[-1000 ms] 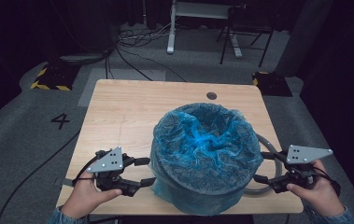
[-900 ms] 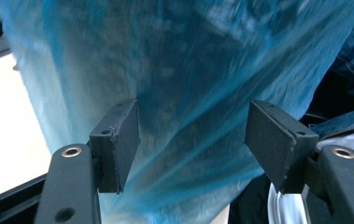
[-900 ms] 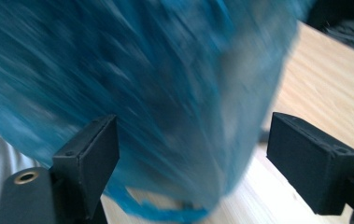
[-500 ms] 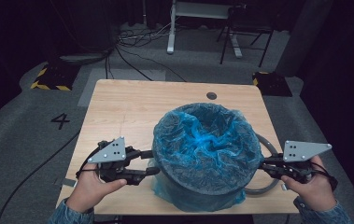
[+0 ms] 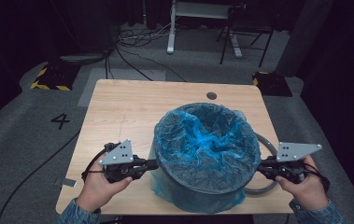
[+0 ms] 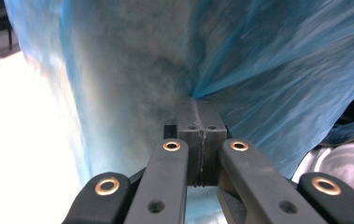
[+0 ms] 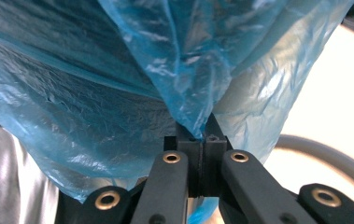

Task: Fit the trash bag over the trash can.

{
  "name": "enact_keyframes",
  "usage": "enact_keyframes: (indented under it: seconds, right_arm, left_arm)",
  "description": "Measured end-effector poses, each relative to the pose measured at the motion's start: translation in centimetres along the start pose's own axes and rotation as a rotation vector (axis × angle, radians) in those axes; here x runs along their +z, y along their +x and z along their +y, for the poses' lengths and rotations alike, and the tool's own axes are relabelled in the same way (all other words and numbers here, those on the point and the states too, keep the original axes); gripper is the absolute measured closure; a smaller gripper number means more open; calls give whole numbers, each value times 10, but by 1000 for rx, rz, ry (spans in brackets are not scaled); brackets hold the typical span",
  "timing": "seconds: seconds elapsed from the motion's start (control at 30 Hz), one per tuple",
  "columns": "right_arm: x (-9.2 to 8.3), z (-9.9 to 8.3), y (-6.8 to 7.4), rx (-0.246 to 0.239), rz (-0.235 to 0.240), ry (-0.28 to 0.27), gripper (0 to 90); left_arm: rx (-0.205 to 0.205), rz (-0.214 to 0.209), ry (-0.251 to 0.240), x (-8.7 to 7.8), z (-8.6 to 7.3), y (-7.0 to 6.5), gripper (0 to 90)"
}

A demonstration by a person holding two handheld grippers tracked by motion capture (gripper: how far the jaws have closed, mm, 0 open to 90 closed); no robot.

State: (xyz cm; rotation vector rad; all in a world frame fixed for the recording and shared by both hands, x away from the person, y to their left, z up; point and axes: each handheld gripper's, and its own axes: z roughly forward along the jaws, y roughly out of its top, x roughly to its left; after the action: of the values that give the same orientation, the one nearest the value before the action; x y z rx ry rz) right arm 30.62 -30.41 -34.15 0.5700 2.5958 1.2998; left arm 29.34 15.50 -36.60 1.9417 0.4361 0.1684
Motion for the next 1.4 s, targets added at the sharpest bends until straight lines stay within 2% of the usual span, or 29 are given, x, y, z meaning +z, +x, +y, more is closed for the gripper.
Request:
enact_keyframes:
  seconds: [0.13,0.2,0.27,0.33,0.5,0.57,0.6,0.67,0.73,0.77,0.9,1.0,1.17,1.3,1.4]
  right_arm:
    - [12,-11,-6,21,-10,51,900]
    - [19,-18,-9,35,-12,75,900]
    - [23,-22,-11,45,-11,85,900]
    - [28,-26,-13,52,-4,92,900]
    - [40,-36,-15,70,8,141,900]
    - [46,-42,-16,76,13,167,900]
    - [47,-43,-16,80,14,173,900]
    - [50,-45,-15,85,20,184,900]
    - [52,-47,-15,85,28,192,900]
    - [53,-47,-14,84,30,197,900]
    - [57,-48,-13,83,36,218,900]
    - [59,-48,-12,78,40,231,900]
    - [59,-45,-11,64,37,226,900]
    - [46,-37,-12,56,0,149,899]
    - [35,-31,-15,60,-46,97,893]
  left_arm:
    - [-15,4,57,11,-15,5,900]
    - [-13,10,101,17,-23,9,900]
    - [-6,23,117,19,-24,9,900]
    - [-28,-3,94,22,-27,10,900]
    - [-41,-2,64,18,-30,10,900]
    - [-73,-9,38,12,-30,9,899]
    - [-78,-3,27,11,-30,9,823]
    - [-123,-2,-37,7,-29,9,654]
    - [-130,-1,-76,3,-27,9,550]
    - [-118,4,-85,1,-26,10,505]
    - [-87,15,-129,-8,-15,8,420]
    - [-67,27,-135,-12,-8,9,392]
    - [-46,42,-122,-11,-3,12,390]
    - [-52,54,-122,-10,-2,18,387]
    - [-58,68,-118,-9,-1,24,378]
